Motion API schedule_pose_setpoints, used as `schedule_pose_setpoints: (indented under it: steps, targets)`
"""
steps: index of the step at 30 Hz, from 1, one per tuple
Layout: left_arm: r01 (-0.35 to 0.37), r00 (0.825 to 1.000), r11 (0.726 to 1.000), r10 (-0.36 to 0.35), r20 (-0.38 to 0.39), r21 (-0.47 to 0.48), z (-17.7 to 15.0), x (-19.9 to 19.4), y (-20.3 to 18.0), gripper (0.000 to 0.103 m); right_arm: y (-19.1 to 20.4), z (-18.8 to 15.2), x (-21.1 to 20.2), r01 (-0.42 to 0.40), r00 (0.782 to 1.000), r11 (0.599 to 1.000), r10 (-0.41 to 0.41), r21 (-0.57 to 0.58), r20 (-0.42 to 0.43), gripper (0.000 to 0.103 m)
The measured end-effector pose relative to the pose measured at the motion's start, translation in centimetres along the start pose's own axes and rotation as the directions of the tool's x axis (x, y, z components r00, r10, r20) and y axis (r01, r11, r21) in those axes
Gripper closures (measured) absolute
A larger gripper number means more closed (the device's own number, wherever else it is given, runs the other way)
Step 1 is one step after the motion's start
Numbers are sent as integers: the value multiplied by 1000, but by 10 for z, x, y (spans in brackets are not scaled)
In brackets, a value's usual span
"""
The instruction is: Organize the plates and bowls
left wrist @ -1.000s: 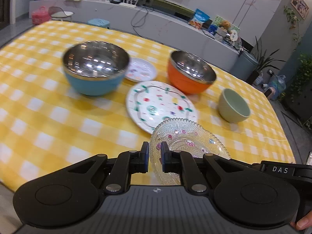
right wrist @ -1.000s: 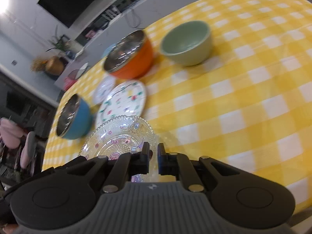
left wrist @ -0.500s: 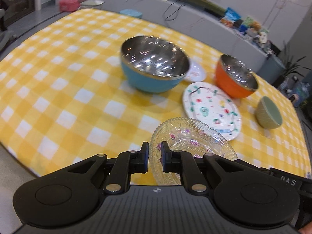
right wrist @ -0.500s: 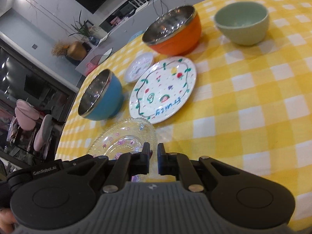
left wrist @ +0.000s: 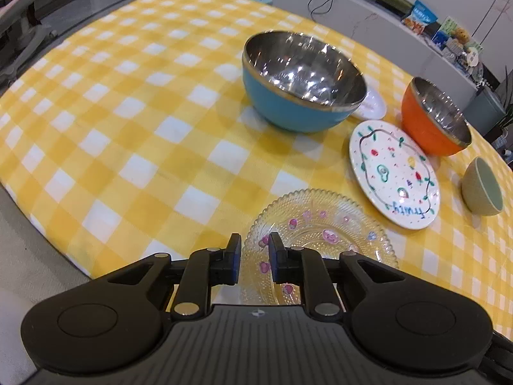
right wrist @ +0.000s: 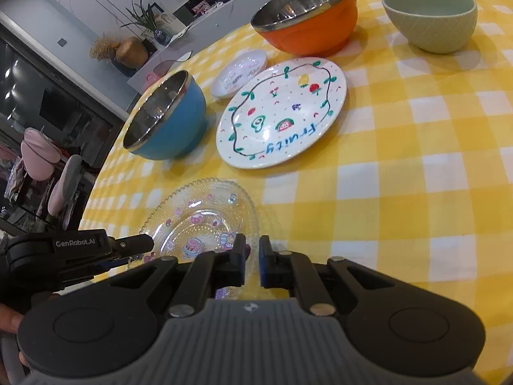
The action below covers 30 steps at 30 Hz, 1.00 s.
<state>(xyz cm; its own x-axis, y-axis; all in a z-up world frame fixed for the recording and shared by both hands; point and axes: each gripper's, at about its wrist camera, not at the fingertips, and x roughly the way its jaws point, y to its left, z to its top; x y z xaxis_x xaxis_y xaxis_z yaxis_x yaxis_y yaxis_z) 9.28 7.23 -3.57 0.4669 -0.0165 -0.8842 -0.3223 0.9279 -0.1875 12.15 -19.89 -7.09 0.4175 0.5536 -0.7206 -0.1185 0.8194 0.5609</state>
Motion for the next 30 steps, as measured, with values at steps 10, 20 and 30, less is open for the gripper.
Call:
schedule_pose_setpoints:
  steps: [10,20,30]
  targets:
    - [-11,999,1000,10,-44,-14,3,7,4,81,3,-2,1,0,1000,999,0,-43,4,97]
    - [53,999,994,-52,15,-92,1,-5,14,80,3,-2,-10,31,998,998,-29,-55,50,94]
    - [139,967,989,-145,212,42,1,-26,-13,80,-3,10,-24,91,984,995,-84,-36,159,73]
